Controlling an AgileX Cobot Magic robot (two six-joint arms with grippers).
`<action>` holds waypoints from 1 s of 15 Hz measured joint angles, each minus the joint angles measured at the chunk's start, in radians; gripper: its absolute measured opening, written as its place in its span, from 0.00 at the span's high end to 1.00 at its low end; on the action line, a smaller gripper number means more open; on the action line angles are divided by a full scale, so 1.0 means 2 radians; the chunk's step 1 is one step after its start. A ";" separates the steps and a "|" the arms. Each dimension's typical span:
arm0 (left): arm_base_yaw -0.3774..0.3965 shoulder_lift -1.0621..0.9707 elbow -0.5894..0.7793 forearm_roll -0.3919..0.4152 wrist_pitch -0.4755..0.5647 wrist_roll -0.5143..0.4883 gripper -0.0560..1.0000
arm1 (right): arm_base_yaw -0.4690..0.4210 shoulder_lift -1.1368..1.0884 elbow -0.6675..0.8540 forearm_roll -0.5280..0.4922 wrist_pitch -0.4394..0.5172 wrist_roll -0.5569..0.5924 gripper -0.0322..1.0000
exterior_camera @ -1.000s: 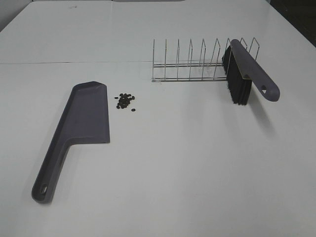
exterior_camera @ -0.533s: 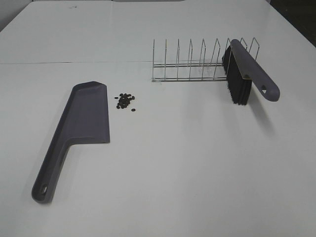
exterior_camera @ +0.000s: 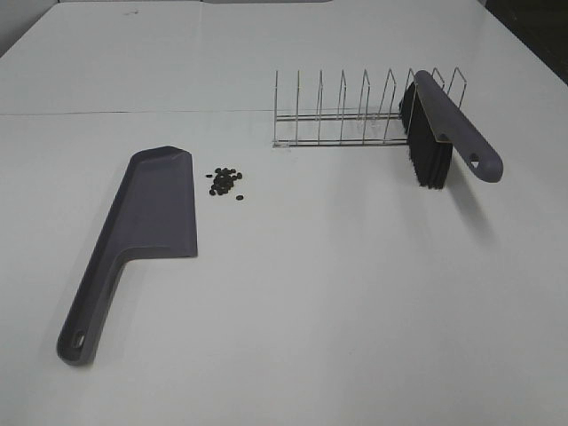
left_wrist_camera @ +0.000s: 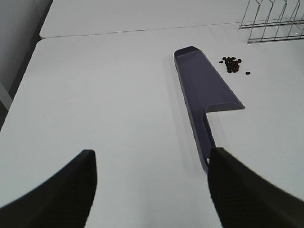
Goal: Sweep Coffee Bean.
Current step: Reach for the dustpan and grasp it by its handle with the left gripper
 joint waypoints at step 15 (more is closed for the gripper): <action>0.000 0.000 0.000 0.000 0.000 -0.017 0.37 | 0.000 0.000 0.000 0.000 0.000 0.000 0.54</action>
